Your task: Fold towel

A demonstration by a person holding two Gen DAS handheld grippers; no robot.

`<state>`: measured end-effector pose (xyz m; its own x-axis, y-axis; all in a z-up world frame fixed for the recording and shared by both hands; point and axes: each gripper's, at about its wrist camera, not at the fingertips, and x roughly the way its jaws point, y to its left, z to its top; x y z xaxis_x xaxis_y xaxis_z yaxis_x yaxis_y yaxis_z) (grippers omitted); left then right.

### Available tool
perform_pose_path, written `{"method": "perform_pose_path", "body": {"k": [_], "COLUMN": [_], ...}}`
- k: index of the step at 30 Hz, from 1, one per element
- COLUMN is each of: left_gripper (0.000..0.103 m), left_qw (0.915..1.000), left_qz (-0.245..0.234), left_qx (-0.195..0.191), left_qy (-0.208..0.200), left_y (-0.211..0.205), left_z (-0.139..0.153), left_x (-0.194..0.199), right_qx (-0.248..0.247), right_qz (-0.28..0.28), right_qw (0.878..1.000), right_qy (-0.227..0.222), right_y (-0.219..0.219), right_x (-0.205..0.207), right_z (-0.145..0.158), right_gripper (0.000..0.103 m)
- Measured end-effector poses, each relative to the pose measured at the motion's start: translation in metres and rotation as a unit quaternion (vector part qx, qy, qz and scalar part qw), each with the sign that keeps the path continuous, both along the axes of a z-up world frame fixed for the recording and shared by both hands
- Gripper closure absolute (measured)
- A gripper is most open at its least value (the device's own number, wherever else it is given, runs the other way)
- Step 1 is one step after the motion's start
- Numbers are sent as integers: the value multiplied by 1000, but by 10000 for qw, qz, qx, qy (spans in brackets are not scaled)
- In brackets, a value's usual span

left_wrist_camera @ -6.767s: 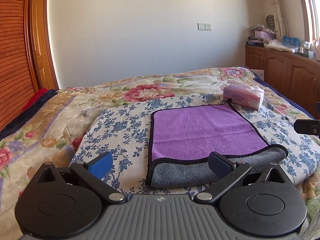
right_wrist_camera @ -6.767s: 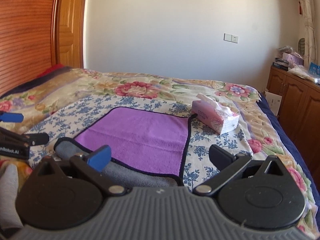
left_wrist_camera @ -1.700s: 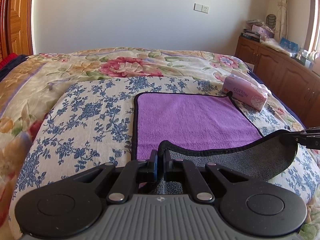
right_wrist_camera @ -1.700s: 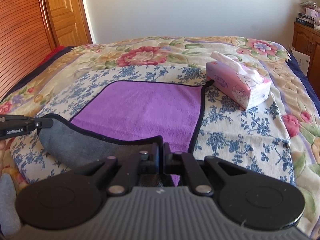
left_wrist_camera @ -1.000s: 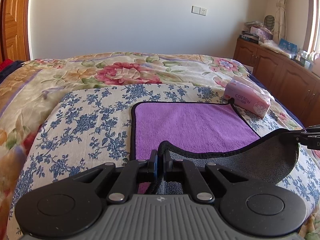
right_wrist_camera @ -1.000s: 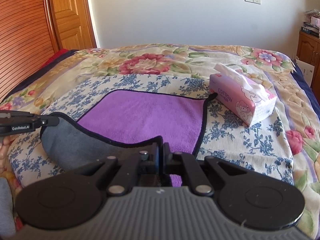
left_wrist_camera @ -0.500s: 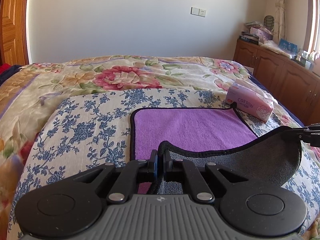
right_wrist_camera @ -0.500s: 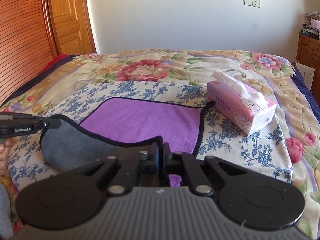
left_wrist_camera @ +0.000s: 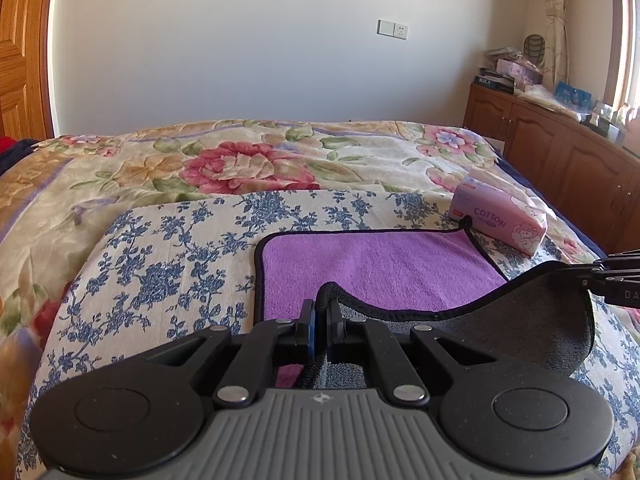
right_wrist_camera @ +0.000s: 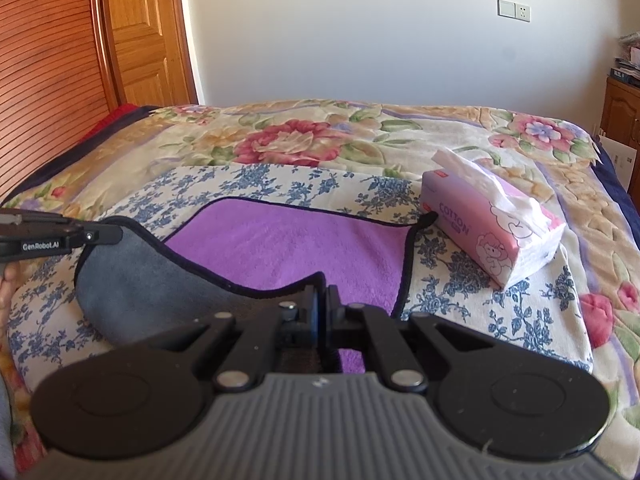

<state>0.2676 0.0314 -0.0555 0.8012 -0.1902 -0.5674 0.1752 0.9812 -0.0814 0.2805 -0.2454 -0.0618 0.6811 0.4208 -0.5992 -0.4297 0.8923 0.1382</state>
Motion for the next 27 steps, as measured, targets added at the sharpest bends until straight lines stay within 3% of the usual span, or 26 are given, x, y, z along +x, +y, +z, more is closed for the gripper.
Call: {"method": "perform_pose_path", "body": {"k": [27], "left_gripper": [97], "left_qw": [9999], "left_qz": [-4], "left_qx": [-90], "left_qy": [-76], "left_y": [4], "left_z": [3], "left_x": [33], "right_qx": [-201], "right_qz": [-52], "right_qw": [9992], "right_qy": [-352], "right_y": [2], "right_x": [29], "right_z": [-3], "right_gripper": [99]}}
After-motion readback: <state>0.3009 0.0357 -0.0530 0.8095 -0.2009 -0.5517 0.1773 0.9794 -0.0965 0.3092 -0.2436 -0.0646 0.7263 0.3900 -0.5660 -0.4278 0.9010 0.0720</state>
